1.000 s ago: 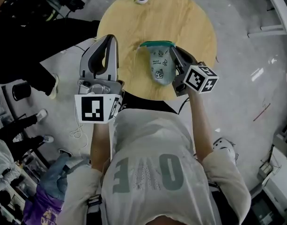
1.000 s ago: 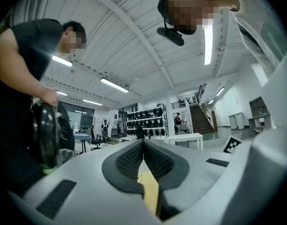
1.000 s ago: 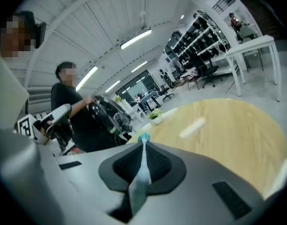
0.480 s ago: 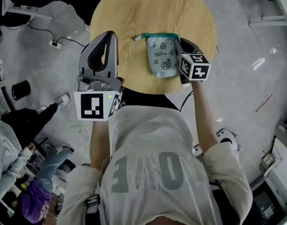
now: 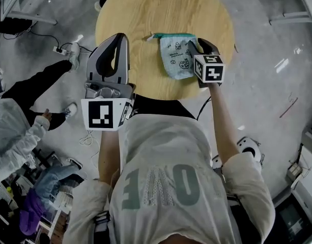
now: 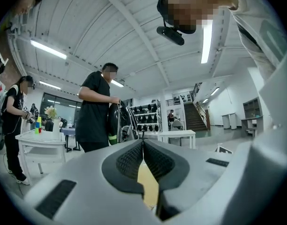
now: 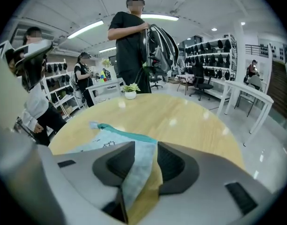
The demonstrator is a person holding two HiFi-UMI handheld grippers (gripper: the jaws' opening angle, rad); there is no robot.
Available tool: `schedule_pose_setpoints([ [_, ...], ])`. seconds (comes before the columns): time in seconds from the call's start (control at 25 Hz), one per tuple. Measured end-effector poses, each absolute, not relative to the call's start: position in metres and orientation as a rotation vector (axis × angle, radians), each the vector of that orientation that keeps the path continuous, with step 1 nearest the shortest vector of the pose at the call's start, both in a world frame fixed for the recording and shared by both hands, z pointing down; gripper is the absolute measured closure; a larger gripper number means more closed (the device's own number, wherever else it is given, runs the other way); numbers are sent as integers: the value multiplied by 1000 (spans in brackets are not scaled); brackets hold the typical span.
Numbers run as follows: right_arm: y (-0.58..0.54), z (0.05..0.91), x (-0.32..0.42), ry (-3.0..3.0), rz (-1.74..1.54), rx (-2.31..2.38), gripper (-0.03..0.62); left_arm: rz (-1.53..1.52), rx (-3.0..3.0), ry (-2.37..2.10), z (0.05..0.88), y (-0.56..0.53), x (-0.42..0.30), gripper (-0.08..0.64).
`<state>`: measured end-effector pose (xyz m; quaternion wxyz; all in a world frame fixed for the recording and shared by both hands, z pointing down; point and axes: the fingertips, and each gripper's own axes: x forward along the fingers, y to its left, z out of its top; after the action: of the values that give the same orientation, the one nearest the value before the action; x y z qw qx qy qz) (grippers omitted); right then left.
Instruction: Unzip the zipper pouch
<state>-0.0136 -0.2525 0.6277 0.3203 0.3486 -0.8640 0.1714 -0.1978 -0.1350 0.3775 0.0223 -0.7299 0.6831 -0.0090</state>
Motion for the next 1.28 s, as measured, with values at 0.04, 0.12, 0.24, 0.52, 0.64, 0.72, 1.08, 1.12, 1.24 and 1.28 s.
schedule_pose_setpoints([
  [0.04,-253,626,-14,-2273,442,923,451,-24,-2259,2111,376,-134,-199,531],
  [0.12,-257,616,-16,-2283,413,945,449,-10,-2250,2101,371,-133,-202,531],
  [0.24,-269,586,-19,-2319,348,979,449,-2,-2220,2078,358,-134,-207,529],
  [0.52,-294,452,-25,-2490,83,1136,451,107,-2128,2028,303,-146,-201,529],
  [0.64,-293,387,-23,-2587,-40,1226,469,168,-2089,2014,277,-153,-193,531],
  [0.72,-284,345,-22,-2660,-111,1291,484,197,-2065,2008,261,-153,-189,531],
  [1.08,-206,259,-2,-2813,-272,1446,550,108,-2018,1997,235,-135,-169,531],
  [1.12,-200,258,-1,-2817,-281,1450,553,107,-2024,1995,235,-135,-167,531],
  [1.24,-184,262,0,-2803,-300,1451,557,97,-2037,1996,241,-133,-165,531],
  [1.28,-182,265,0,-2800,-296,1453,558,92,-2039,1997,243,-134,-165,531],
])
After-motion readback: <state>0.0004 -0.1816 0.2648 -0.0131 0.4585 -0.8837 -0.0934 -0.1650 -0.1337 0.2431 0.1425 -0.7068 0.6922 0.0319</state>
